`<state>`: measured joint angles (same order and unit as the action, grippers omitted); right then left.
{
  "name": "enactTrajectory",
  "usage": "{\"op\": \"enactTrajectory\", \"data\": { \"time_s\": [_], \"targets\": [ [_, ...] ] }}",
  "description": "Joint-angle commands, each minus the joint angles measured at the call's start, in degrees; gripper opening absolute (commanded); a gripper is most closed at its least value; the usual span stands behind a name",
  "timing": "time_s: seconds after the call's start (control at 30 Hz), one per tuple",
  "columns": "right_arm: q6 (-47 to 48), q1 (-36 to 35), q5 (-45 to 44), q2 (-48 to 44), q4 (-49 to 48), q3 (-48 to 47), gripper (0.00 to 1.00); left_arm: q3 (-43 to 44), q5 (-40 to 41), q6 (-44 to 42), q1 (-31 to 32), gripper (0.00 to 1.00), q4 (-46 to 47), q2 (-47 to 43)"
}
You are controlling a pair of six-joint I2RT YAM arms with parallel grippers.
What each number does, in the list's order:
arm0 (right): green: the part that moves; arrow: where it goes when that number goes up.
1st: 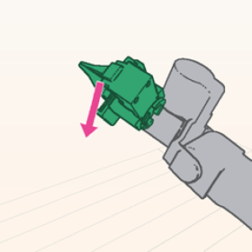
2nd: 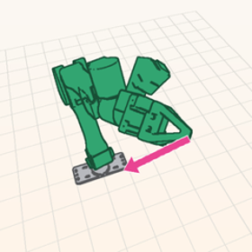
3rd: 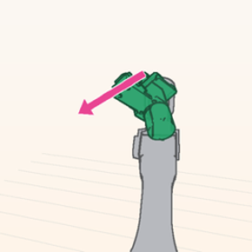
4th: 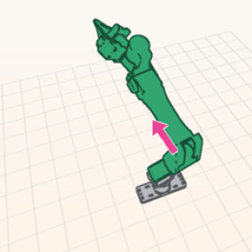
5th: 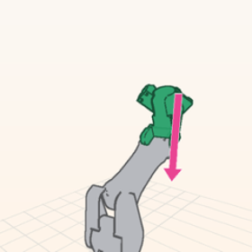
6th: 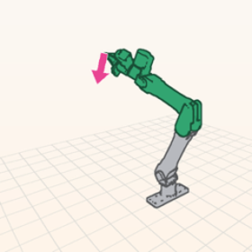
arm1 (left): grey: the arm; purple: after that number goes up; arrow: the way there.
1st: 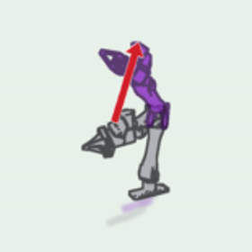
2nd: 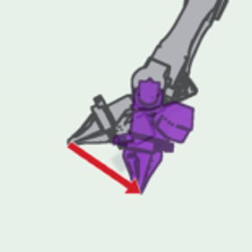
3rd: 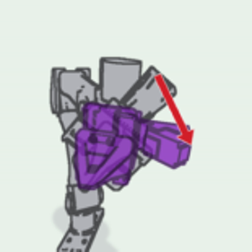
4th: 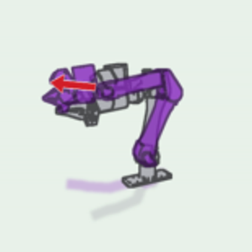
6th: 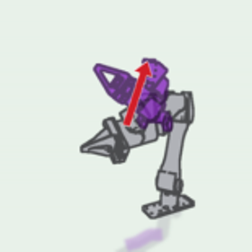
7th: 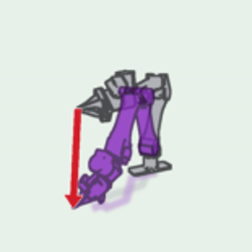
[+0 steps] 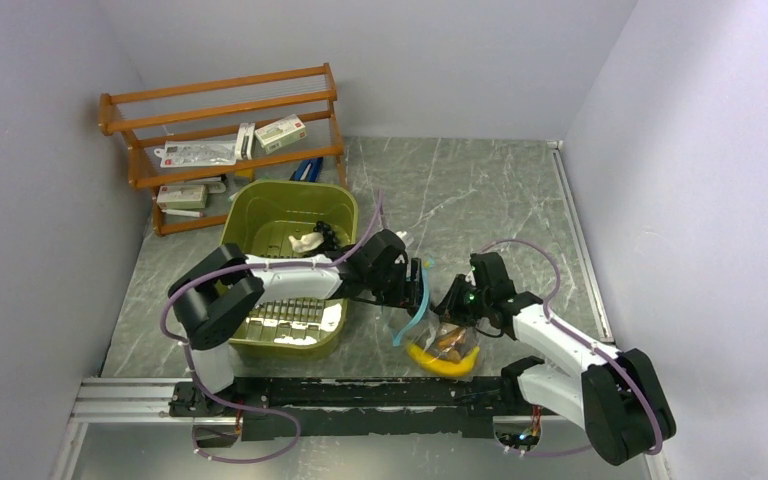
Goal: Open the zip-top bag and remove the fake food
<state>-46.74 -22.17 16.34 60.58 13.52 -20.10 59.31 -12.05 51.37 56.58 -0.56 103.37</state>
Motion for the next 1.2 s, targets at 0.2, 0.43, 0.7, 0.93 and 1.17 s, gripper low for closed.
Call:
{"op": "enactTrajectory", "data": {
  "time_s": [0.2, 0.43, 0.7, 0.93, 1.17],
  "targets": [
    [0.34, -0.33, 1.84, -0.16, 1.77, 1.02, 0.16, 2.8, -2.64, -1.21, 1.05, 0.78, -5.89, 6.87],
    [-0.32, -0.34, 0.83, -2.05, 3.06, 0.56, 0.16, 1.78, -0.11, -2.2, 1.04, 0.55, -5.44, 3.26],
    [-0.24, -0.37, -3.06, -4.11, 7.06, -1.11, 0.16, 4.97, 9.16, -4.95, 1.78, 0.43, -14.39, -0.38],
    [0.51, -0.32, -4.08, -4.37, 8.84, -2.5, 0.16, 5.2, 11.78, -8.17, 3.07, 0.52, -20.65, 0.43],
    [0.46, -0.33, -2.34, -4.23, 7.92, -3.06, 0.17, 7.66, 11.69, -9.01, 3.45, 0.76, -21.46, 2.94]
  ]
}}
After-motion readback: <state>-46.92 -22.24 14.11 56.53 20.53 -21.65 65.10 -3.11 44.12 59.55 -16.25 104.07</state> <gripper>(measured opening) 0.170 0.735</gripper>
